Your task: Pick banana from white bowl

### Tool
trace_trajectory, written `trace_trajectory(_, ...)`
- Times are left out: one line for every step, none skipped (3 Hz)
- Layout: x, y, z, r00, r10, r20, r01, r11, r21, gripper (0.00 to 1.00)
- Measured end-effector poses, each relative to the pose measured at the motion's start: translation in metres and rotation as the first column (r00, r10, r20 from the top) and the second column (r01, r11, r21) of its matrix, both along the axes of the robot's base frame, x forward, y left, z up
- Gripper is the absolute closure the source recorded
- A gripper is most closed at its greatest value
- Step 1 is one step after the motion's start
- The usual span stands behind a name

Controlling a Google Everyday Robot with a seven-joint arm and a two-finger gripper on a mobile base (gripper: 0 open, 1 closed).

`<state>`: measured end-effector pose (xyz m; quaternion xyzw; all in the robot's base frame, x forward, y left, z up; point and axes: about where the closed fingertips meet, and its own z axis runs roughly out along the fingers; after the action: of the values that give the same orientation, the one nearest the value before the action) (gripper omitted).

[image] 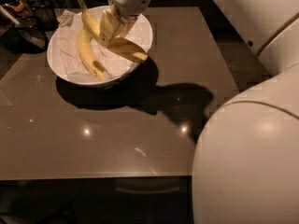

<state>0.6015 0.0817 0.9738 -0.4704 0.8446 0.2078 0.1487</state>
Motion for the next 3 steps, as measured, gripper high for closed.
trace_trajectory(0.0, 0.0, 0.0, 1.0, 0.0, 0.0, 0.0, 1.0, 0.0, 1.0)
trace_trajectory(-0.018, 0.013, 0.013, 0.9986, 0.053, -0.005, -0.052, 0.998, 0.031, 1.0)
trace_trajectory(-0.051, 0.031, 0.026, 0.9893, 0.143, -0.029, -0.141, 0.988, 0.058, 1.0)
